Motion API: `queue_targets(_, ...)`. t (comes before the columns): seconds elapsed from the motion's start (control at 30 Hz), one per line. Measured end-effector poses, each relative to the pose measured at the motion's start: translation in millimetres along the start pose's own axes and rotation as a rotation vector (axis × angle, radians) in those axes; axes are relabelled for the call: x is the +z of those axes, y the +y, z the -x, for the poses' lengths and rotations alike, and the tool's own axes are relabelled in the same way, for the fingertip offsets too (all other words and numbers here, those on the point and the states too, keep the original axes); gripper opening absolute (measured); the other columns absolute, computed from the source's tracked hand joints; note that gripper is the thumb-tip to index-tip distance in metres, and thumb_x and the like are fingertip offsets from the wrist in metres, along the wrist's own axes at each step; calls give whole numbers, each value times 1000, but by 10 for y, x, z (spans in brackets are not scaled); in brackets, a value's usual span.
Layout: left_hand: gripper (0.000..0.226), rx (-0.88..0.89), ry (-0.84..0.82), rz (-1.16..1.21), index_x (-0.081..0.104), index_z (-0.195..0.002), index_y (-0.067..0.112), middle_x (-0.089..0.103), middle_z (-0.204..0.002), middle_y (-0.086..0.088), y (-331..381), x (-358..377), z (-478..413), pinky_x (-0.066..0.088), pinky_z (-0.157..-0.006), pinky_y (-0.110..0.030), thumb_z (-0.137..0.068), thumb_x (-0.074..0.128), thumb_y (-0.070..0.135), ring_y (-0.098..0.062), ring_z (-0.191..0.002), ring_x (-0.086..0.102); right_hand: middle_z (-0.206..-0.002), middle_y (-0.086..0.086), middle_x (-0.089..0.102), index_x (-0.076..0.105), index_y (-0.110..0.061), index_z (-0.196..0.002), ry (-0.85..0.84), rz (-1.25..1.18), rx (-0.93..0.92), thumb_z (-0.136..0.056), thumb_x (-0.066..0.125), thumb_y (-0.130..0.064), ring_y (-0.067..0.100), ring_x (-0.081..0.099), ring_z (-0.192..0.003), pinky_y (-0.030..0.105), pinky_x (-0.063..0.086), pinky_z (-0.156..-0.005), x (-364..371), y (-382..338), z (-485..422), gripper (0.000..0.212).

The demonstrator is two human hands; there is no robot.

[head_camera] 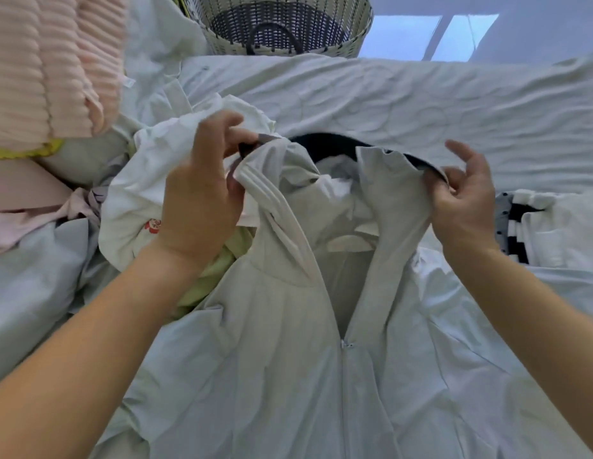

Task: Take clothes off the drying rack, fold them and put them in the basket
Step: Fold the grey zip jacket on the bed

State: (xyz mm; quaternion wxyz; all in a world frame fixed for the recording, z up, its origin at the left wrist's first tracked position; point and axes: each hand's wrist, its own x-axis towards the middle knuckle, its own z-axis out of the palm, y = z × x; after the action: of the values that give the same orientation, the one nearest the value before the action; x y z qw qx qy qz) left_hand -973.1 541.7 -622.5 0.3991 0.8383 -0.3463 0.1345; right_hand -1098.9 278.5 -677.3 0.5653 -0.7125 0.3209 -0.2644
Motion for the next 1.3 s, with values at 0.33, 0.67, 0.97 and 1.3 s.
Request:
queue_targets(0.33,58,-66,-521,-159,26,-139,23,60,-125,-2,-403,21,321,50,-74,-36,-90,50,5,-23,-96,67,-111,-6,60,36,-25,-140,-513,666,338,-82,64,-54,20,60,-105,35,45,-81,-293,275,22,70)
queue_targets(0.67,74,-593,-442,-82,25,-144,14,60,-109,-3,-325,648,-170,40,-83,-28,-86,69,26,-21,-103,57,-94,9,69,71,-13,-103,-282,600,312,-88,64,-19,27,64,-99,28,43,-74,61,275,-358,18)
queue_targets(0.97,59,-341,-346,-167,30,-148,23,65,-108,-10,-414,449,-30,49,-81,-45,-94,45,6,-31,-89,60,-106,-18,64,64,-32,-115,-273,305,79,-94,53,-2,-4,59,-101,9,44,-89,-69,320,-191,39)
queue_targets(1.3,44,-444,-620,-60,73,-104,14,59,-129,5,-413,204,163,40,-103,-32,-82,44,39,-7,-121,50,-97,-6,67,75,-18,-70,-424,230,405,-91,61,-33,3,58,-93,15,41,-79,-156,310,-57,29)
